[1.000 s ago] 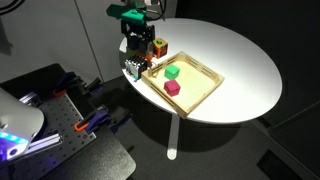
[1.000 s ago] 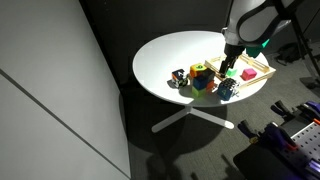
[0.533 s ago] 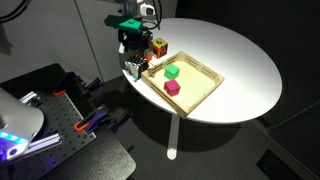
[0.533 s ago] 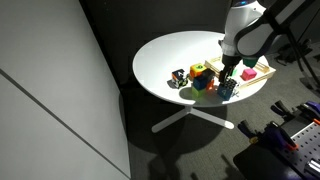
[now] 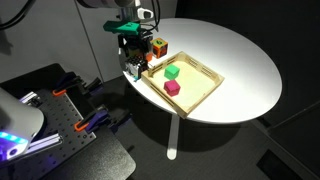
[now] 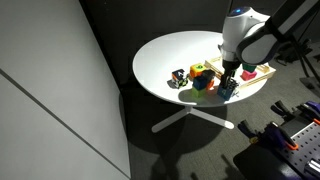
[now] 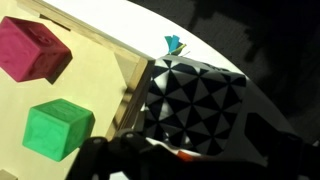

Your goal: Put the square at the front of the table in the box.

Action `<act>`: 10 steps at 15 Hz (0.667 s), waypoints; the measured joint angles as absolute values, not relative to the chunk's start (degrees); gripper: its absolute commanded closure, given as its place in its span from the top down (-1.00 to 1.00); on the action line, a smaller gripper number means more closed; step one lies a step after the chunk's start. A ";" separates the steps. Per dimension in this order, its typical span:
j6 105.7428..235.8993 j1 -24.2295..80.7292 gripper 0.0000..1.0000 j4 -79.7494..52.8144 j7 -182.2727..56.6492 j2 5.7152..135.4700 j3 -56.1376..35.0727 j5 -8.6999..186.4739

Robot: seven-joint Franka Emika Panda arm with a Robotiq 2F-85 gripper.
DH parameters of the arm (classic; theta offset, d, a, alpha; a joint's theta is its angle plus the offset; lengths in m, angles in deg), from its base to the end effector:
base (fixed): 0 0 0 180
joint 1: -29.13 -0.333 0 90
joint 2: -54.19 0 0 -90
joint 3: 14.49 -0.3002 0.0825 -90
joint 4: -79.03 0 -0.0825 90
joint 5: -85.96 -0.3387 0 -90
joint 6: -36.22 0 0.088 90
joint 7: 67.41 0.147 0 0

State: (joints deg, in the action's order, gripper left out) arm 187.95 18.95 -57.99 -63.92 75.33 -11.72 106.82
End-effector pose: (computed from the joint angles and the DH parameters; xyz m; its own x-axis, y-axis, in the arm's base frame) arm 0.4544 0.0601 0.1436 0.9166 0.3784 -0.1292 0.3957 -0.9048 0.1570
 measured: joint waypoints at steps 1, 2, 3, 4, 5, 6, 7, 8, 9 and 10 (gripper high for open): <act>187.94 18.42 1.00 -58.00 -62.73 75.41 -11.09 108.03; 187.94 17.99 1.00 -58.01 -61.68 75.49 -10.62 109.06; 187.93 17.71 1.00 -58.02 -60.85 75.58 -10.31 109.76; 187.92 17.49 0.56 -58.02 -60.16 75.70 -10.11 110.40; 187.92 17.30 0.47 -58.02 -59.62 75.83 -9.96 110.88; 187.92 17.12 0.33 -58.02 -59.25 76.00 -9.83 111.26; 187.92 16.98 0.14 -58.02 -58.86 76.20 -9.75 111.46; 187.92 16.87 -0.01 -58.02 -58.62 76.41 -9.71 111.47; 187.92 16.82 -0.17 -58.02 -58.51 76.47 -9.70 111.47; 187.92 16.78 -0.31 -58.01 -58.48 76.44 -9.70 111.47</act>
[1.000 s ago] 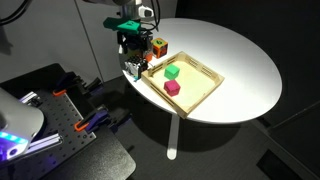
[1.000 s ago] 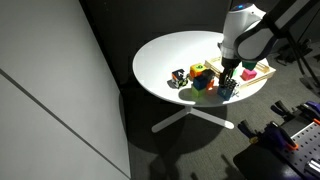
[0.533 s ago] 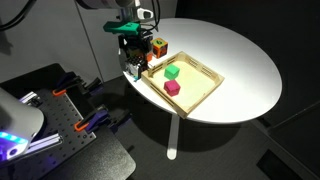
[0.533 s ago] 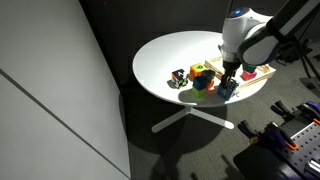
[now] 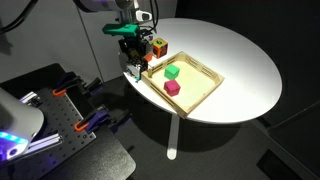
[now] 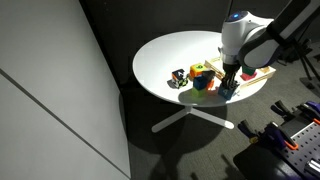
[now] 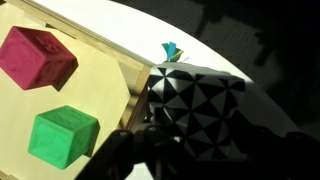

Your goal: Put the square at the front of the table in the box.

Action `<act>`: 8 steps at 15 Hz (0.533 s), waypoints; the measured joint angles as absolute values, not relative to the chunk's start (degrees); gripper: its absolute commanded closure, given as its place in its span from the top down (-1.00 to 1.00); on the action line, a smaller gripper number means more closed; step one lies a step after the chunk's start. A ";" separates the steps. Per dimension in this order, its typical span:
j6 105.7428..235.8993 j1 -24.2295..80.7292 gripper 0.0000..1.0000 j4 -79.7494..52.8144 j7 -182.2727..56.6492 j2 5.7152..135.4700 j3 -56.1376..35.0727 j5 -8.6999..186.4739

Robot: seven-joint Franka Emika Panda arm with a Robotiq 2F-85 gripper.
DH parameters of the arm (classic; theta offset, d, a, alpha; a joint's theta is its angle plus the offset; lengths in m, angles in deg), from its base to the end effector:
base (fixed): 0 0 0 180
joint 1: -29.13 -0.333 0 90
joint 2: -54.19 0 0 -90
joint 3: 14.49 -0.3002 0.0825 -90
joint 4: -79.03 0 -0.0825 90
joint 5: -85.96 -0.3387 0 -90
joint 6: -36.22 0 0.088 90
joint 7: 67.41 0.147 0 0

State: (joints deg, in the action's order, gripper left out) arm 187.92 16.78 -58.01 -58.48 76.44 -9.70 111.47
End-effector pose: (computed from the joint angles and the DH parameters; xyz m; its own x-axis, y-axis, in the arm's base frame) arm 0.4504 0.0597 0.1349 0.9217 0.3605 -0.1430 0.3839 -0.9001 0.2059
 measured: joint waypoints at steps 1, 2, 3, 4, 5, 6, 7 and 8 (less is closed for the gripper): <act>187.91 16.74 -0.42 -58.01 -58.48 76.40 -9.70 111.47; 187.87 16.73 -0.57 -58.01 -58.48 76.36 -9.70 111.47; 187.81 16.73 -0.68 -58.01 -58.48 76.29 -9.71 111.46; 187.66 16.77 -0.82 -58.02 -58.49 76.14 -9.74 111.35; 187.40 16.88 -0.95 -58.02 -58.53 75.91 -9.78 111.24; 187.06 17.11 -0.96 -58.02 -58.64 75.53 -9.87 111.01; 186.59 17.36 -0.97 -58.04 -58.82 74.90 -9.94 110.65; 185.94 17.71 -0.90 -58.07 -59.15 73.98 -10.06 110.04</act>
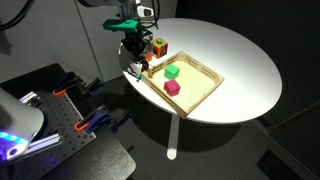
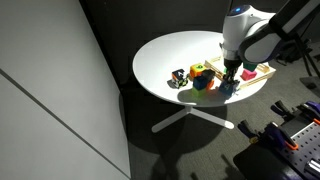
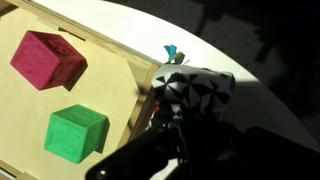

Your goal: Put the square at the front of the table in the box.

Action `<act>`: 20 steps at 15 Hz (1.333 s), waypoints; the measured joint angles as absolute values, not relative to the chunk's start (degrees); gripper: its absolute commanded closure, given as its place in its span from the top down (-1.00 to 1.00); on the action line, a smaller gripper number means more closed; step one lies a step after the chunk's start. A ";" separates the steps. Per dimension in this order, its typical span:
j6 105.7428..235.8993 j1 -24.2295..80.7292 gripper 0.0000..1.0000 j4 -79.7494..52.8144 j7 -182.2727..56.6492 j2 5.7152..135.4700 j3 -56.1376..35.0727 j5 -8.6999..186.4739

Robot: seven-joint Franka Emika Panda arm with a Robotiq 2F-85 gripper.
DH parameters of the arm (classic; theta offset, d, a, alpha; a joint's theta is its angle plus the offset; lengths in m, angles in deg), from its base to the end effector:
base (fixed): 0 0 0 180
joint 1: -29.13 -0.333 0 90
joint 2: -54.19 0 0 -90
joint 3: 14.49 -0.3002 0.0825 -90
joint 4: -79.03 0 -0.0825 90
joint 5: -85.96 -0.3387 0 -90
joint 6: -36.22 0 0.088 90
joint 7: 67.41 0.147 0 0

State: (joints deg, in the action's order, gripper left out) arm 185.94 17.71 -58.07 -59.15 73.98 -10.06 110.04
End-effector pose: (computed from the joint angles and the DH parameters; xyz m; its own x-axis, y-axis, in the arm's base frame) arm 0.4539 0.0537 0.1520 0.9328 0.3345 -0.1344 0.3565 -0.9114 0.2058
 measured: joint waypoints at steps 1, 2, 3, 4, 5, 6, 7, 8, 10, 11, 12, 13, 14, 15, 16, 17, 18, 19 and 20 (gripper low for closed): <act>185.00 18.18 -0.95 -58.13 -59.64 72.74 -10.24 109.53; 183.92 18.67 -0.95 -58.21 -60.06 71.27 -10.38 109.07; 182.69 19.17 -0.92 -58.29 -60.41 69.67 -10.43 108.85; 181.28 19.76 -0.93 -58.36 -60.74 67.94 -10.45 108.73; 179.86 20.45 -0.92 -58.39 -60.95 66.27 -10.46 108.63; 178.58 21.21 -0.92 -58.41 -61.13 64.69 -10.47 108.41; 177.48 22.05 -0.92 -58.42 -61.30 63.31 -10.47 108.08; 176.63 22.97 -0.92 -58.42 -61.53 62.17 -10.47 107.81; 175.41 24.84 -0.92 -58.42 -61.60 60.53 -10.44 107.71; 175.25 25.76 -0.92 -58.42 -61.60 60.06 -10.38 107.71; 175.24 26.59 -0.92 -58.42 -61.60 59.81 -10.30 107.71; 175.25 27.35 -0.91 -58.41 -61.60 59.73 -10.20 107.71; 175.31 28.07 -0.91 -58.40 -61.59 59.73 -10.06 107.71; 175.42 28.67 -0.91 -58.39 -61.59 59.75 -9.90 107.71; 175.65 29.22 -0.91 -58.38 -61.59 59.78 -9.77 107.71; 176.00 29.70 -0.90 -58.38 -61.59 59.85 -9.60 107.71; 176.39 30.07 -0.85 -58.38 -61.57 59.97 -9.45 107.71; 176.74 30.43 -0.30 -58.38 -61.57 60.15 -9.33 107.71; 176.98 30.68 -0.26 -58.36 -61.55 60.39 -9.22 107.71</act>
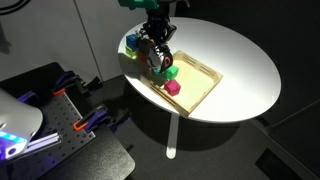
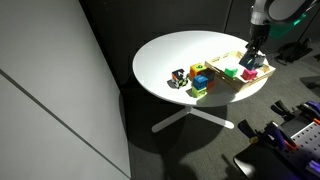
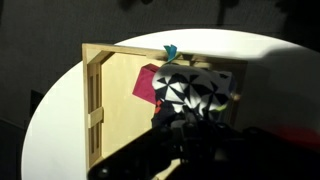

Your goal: Put the square at the front of the table in the box.

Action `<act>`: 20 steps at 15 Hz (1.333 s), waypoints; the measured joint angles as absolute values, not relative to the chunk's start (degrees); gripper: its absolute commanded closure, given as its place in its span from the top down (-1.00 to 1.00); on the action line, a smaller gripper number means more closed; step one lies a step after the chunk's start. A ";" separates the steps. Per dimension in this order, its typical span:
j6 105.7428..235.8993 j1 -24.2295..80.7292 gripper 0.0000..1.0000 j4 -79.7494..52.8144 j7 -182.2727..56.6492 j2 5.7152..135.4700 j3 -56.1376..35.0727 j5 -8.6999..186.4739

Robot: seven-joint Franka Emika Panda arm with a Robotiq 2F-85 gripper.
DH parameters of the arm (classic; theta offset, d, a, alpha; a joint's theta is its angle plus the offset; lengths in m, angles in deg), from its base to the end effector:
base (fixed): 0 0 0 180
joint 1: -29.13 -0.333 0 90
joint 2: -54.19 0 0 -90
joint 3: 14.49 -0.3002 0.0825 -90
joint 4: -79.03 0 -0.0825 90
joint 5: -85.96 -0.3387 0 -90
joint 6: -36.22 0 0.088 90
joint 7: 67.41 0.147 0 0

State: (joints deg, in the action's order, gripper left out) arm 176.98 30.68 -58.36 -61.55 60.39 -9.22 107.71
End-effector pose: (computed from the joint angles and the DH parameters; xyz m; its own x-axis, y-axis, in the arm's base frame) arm 0.4595 -0.0648 0.2491 0.9955 0.0729 -0.0607 0.0853 -0.9678 0.2367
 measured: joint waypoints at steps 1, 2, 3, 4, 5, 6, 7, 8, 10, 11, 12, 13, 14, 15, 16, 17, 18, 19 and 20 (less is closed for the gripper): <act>177.13 30.80 -0.15 -58.36 -61.53 60.62 -9.10 107.71; 177.19 30.83 0.02 -58.35 -61.52 60.85 -9.03 107.71; 177.21 30.83 0.16 -58.33 -61.51 61.08 -9.02 107.73; 177.22 30.81 0.34 -58.33 -61.50 61.31 -9.02 107.75; 177.22 30.77 0.51 -58.32 -61.50 61.52 -9.03 107.75; 177.22 30.72 0.65 -58.32 -61.50 61.68 -9.04 107.75; 177.22 30.64 0.81 -58.32 -61.50 61.82 -9.05 107.75; 177.22 30.56 0.94 -58.32 -61.50 61.93 -9.09 107.75; 177.22 30.42 1.00 -58.32 -61.50 62.10 -9.18 107.75; 177.22 30.38 1.00 -58.32 -61.50 62.19 -9.21 107.75; 177.22 30.36 1.00 -58.32 -61.50 62.25 -9.28 107.74; 177.22 30.36 1.00 -58.32 -61.67 62.27 -9.44 107.49; 177.22 30.36 1.00 -58.32 -62.14 62.27 -9.66 106.73; 177.22 30.36 1.00 -58.32 -63.14 62.25 -9.97 105.37; 177.20 30.37 1.00 -58.33 -64.63 62.16 -10.41 103.31; 177.17 30.37 1.00 -58.33 -66.27 61.97 -10.87 101.17; 177.12 30.37 1.00 -58.33 -67.88 61.68 -11.35 99.03; 177.05 30.36 1.00 -58.33 -69.22 61.31 -11.82 97.11; 176.95 30.36 1.00 -58.34 -70.54 60.87 -12.29 95.26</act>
